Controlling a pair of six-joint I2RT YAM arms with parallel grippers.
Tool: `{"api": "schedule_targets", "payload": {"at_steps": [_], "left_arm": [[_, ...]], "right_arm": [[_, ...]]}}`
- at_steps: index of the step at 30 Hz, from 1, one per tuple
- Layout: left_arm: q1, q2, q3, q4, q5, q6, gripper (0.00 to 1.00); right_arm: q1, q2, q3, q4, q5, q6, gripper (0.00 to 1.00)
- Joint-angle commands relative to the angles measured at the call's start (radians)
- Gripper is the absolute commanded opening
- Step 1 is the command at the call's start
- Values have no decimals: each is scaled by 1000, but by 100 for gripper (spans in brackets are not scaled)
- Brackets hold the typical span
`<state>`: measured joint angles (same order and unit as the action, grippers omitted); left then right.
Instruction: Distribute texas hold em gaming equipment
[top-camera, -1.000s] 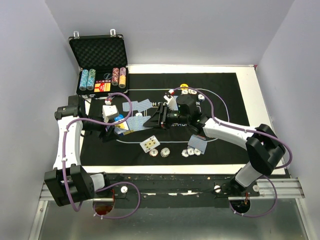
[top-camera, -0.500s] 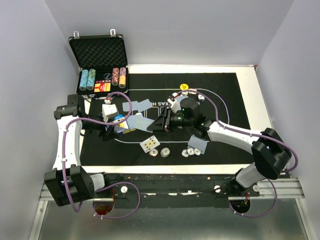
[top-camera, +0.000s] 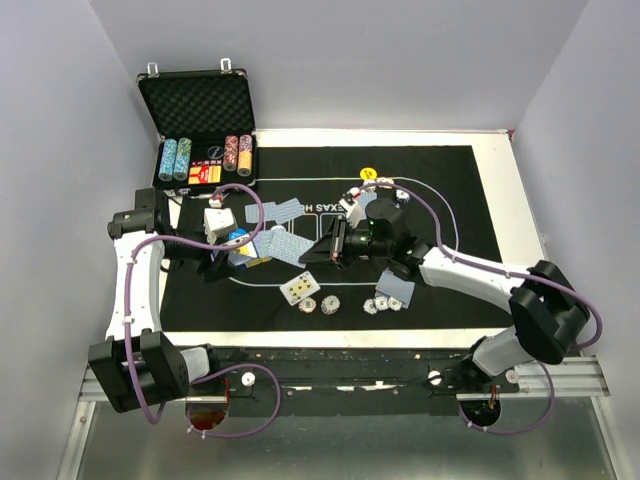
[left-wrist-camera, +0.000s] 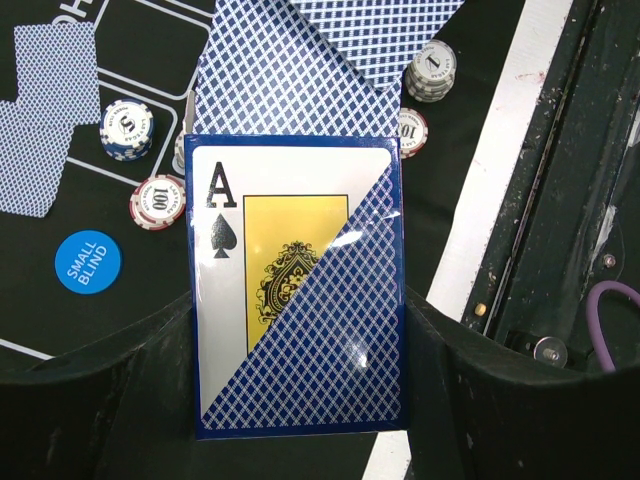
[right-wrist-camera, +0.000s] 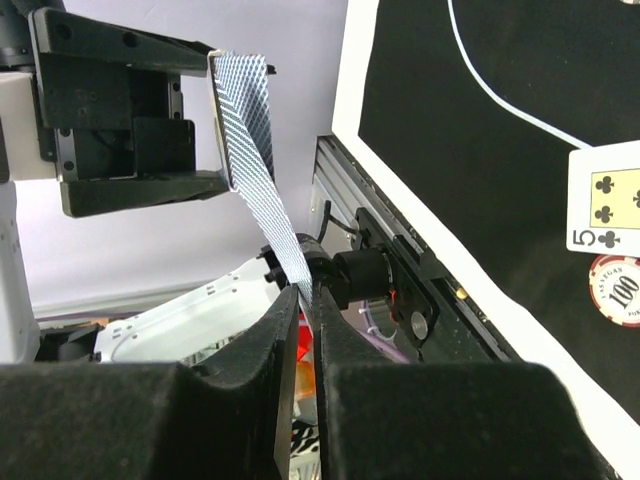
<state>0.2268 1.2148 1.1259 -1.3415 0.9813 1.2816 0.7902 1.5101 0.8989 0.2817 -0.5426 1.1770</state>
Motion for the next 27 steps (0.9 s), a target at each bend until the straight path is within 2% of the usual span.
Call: {"api": "schedule_targets", "payload": {"at_steps": [1, 5, 11, 17, 21, 27], "left_arm": [[-4, -11, 20, -280, 57, 12, 0], [-4, -9, 18, -280, 60, 12, 0], [-4, -8, 17, -280, 60, 10, 0], [-4, -4, 18, -280, 62, 9, 0], [-4, -11, 17, -280, 59, 7, 0], [-4, -18, 9, -280, 62, 2, 0]], "right_arm": [[-12, -68, -32, 22, 26, -11, 14], [-25, -100, -35, 11, 26, -17, 7], [-39, -140, -25, -21, 23, -53, 3], [-78, -180, 41, -127, 36, -134, 1], [-112, -189, 136, -335, 107, -279, 1], [-121, -125, 334, -672, 403, -592, 1]]}}
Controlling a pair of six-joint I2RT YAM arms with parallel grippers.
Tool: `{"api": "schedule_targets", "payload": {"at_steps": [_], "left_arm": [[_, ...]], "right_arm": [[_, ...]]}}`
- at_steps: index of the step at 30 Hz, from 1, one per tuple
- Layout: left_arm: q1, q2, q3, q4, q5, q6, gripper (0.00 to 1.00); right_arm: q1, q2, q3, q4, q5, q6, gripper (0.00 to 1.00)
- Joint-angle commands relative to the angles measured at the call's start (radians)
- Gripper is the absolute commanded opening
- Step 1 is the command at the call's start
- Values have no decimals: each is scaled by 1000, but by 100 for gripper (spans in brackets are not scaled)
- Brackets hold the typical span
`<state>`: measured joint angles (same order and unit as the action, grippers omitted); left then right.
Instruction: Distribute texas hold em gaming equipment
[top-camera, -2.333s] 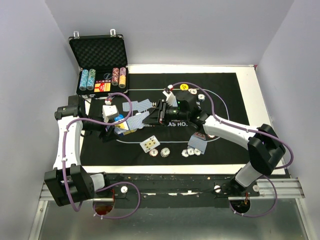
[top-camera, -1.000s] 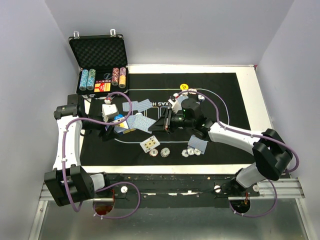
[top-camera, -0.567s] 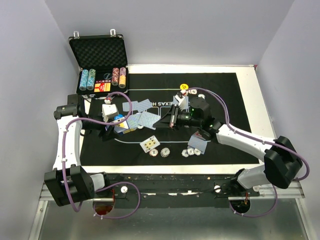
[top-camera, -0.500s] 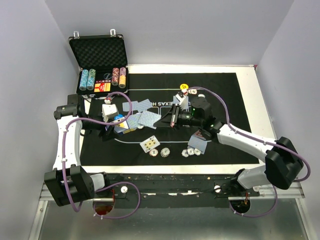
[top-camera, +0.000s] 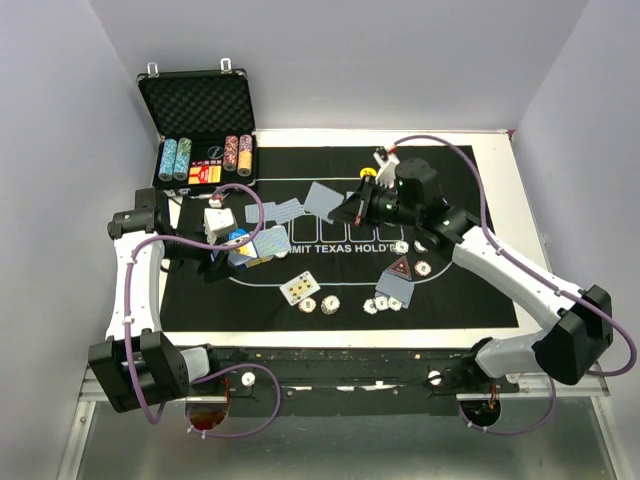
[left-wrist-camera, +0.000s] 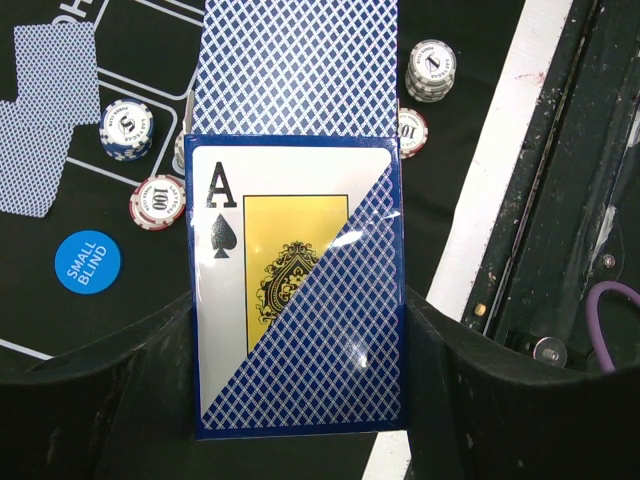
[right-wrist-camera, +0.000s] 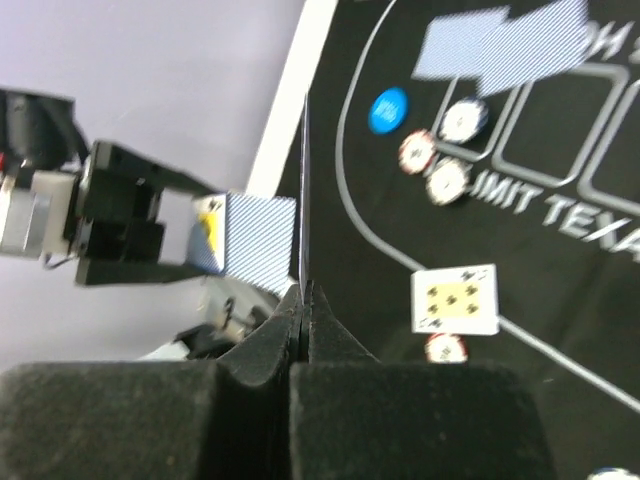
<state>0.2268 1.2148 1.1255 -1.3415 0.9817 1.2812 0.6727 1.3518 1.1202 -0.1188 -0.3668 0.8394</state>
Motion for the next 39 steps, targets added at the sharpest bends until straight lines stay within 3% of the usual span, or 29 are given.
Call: {"api": "schedule_targets", "payload": {"at_steps": [1, 6, 12, 15, 25, 29, 39], "left_arm": [[-4, -21, 10, -280, 61, 0, 0], [-4, -23, 10, -280, 67, -16, 0], [-4, -35, 7, -278, 63, -39, 0], [-4, -47, 0, -280, 55, -43, 0], [-3, -63, -6, -280, 58, -49, 0], [-3, -69, -7, -280, 51, -52, 0], [-3, -81, -7, -278, 48, -57, 0]], "right_arm": [[-2, 50, 137, -303, 262, -293, 1], [17, 142, 208, -378, 448, -439, 1], [139, 320, 311, -453, 776, -627, 1], [175, 363, 319, -421, 914, -695, 1], [238, 477, 219, -165, 1135, -965, 1], [248, 555, 224, -110, 1160, -1020, 1], [269, 701, 285, -53, 1040, -1031, 1]]}}
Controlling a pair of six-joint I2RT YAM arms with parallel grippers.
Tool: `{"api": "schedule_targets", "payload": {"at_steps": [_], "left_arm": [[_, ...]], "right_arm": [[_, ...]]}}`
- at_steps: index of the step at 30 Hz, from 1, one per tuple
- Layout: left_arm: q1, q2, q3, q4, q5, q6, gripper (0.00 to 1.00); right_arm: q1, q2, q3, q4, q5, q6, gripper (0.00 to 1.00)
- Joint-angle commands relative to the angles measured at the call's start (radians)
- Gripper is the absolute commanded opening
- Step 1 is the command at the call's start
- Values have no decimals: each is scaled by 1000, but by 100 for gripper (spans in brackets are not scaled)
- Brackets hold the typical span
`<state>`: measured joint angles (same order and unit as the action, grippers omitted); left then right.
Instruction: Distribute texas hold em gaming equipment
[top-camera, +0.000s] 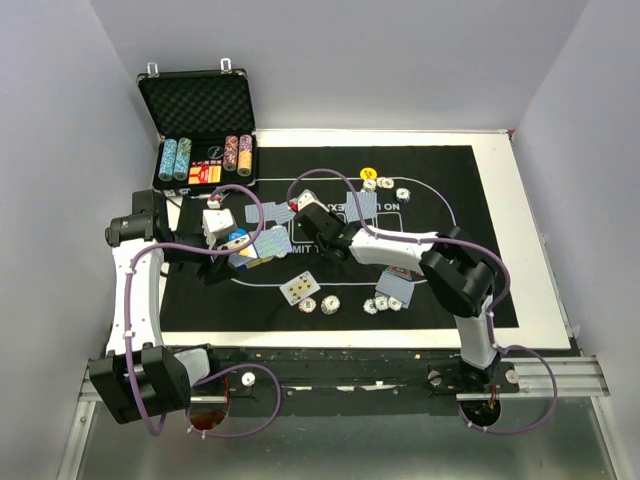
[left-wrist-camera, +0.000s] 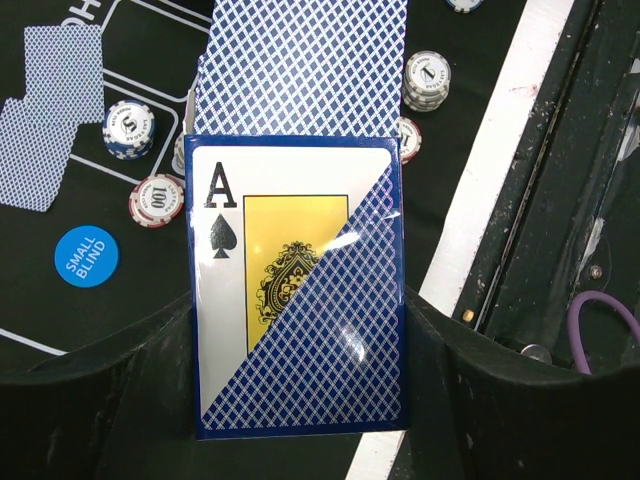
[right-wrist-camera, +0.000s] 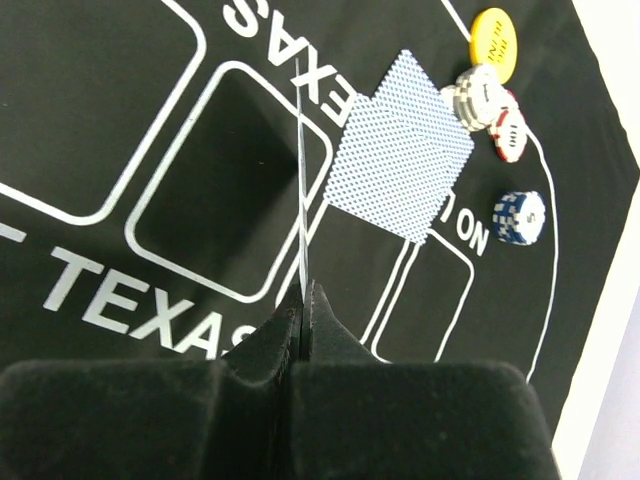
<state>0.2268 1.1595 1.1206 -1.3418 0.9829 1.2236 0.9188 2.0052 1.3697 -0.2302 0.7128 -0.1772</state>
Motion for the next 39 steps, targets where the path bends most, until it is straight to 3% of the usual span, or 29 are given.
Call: {"api": "schedule_targets", "payload": {"at_steps": [1, 9, 11, 14, 17, 22, 26, 31, 39], "left_arm": [[-3, -26, -1, -280, 46, -1, 0], [-3, -20, -1, -280, 48, -1, 0], [-4, -18, 1, -280, 46, -1, 0], [-4, -15, 1, -280, 45, -3, 0], [-3, -15, -2, -280, 45, -1, 0], [-4, -11, 1, -280, 48, 1, 0], [-3, -14, 1, -280, 43, 2, 0], [-4, -17, -1, -280, 43, 2, 0], [-4, -14, 4, -280, 43, 4, 0]], "right_arm": [[34, 62, 34, 63, -42, -15, 0], [103, 145, 45, 65, -116, 47, 3], [107, 147, 40, 63, -134, 68, 20], [107, 123, 16, 72, -164, 97, 33], [109, 87, -17, 92, -196, 126, 56], [106, 50, -46, 83, -253, 148, 75], [103, 3, -78, 69, -292, 225, 75], [94, -98, -167, 57, -345, 386, 66], [103, -180, -316, 138, -582, 590, 63]]}}
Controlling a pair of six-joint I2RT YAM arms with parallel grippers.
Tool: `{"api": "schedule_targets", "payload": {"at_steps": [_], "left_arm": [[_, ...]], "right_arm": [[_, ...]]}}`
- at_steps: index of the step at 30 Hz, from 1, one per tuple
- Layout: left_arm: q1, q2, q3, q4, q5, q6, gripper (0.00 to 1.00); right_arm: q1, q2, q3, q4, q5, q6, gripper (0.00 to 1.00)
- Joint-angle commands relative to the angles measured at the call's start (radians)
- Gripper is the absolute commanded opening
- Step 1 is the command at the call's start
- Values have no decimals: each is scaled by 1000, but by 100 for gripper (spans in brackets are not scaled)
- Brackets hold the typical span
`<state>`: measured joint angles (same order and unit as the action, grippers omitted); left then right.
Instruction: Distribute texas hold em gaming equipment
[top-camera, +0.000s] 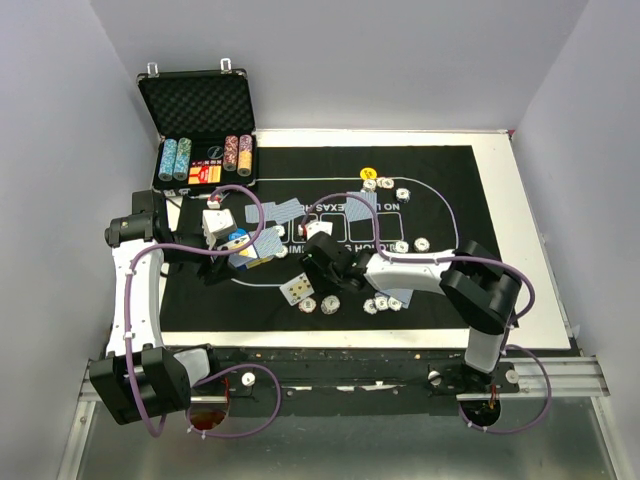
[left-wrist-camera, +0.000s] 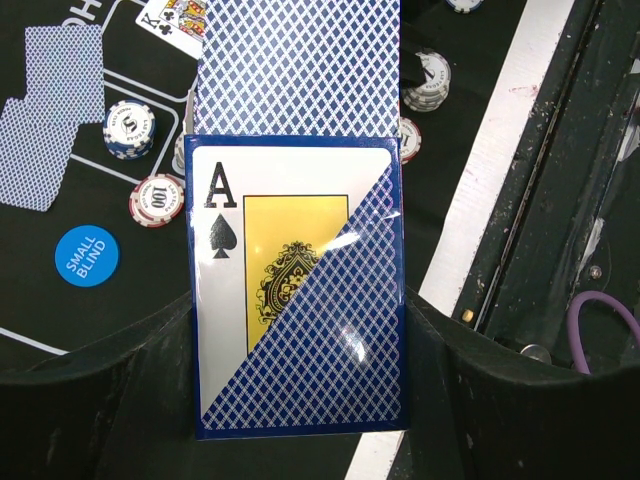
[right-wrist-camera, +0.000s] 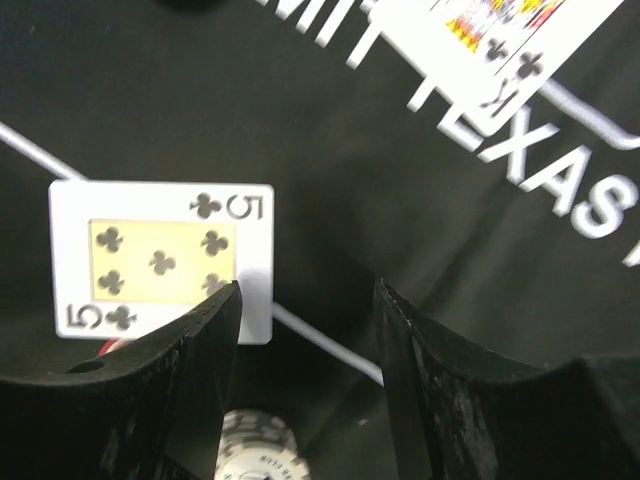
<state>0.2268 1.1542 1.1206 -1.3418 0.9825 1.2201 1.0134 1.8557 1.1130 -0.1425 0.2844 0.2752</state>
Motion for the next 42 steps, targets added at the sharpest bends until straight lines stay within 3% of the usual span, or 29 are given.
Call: {"api": "schedule_targets", "payload": {"at_steps": [1, 15, 25, 34, 38, 42], "left_arm": [[-3, -7, 4, -280, 45, 7, 0], [-4, -10, 15, -280, 45, 1, 0], [-3, 1, 16, -280, 56, -2, 0], [-3, -5, 24, -280, 50, -8, 0], [-4, -5, 25, -280, 51, -10, 0], [-4, -1, 38, -280, 59, -14, 0]], "right_arm": [[7, -30, -64, 60, -165, 151, 63], [27, 20, -35, 110, -277, 229, 62], [103, 62, -21, 231, -398, 240, 60], [185, 154, 79, 227, -438, 187, 59], [185, 87, 30, 228, -394, 177, 59], [186, -51, -71, 212, -323, 171, 67]]}}
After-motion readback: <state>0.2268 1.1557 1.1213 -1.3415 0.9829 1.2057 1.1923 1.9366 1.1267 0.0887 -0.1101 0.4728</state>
